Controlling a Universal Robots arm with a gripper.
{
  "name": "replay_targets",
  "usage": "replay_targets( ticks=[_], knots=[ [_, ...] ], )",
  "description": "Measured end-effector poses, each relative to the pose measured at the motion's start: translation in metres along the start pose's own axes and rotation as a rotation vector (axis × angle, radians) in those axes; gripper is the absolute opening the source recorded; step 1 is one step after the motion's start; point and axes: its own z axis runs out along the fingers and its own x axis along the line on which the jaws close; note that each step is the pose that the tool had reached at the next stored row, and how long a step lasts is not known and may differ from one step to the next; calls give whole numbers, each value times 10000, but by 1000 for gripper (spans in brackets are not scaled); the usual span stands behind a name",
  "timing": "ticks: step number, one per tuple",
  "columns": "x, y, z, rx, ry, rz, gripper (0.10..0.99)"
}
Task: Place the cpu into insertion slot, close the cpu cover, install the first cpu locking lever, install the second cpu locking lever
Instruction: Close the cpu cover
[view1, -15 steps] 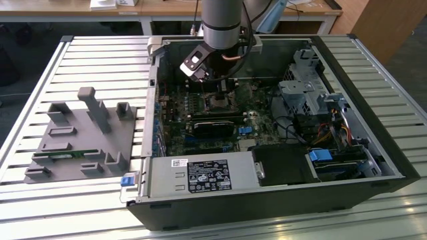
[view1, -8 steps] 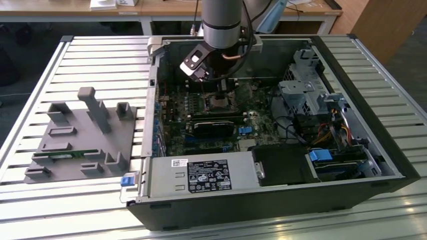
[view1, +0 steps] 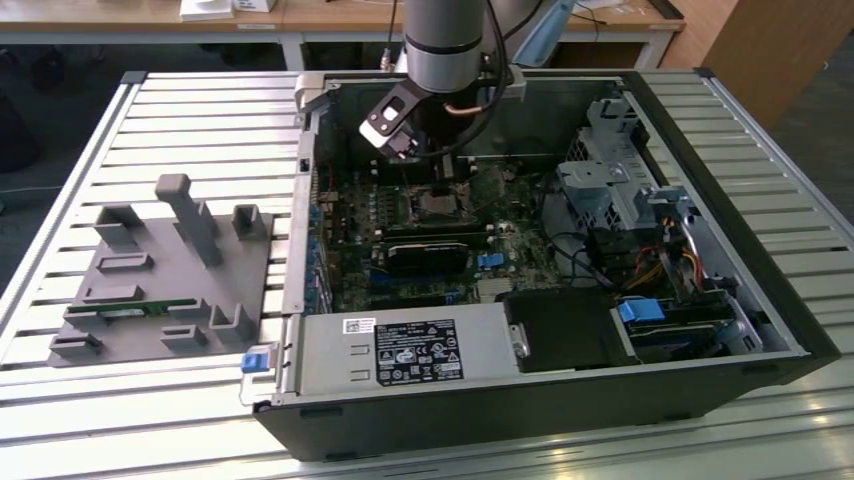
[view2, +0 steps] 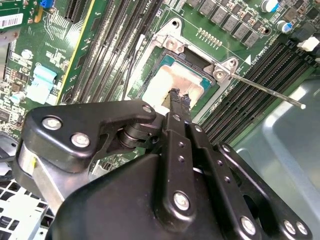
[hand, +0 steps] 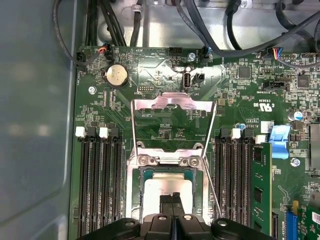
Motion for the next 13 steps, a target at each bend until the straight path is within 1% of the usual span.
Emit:
replay_targets(
  ticks=[6,10,13],
  knots=[
    [0,3,-54,29,-1,1,106],
    [0,6,-73,30,-1,1,106],
    [0,23,-84,30,-1,1,106]
  ],
)
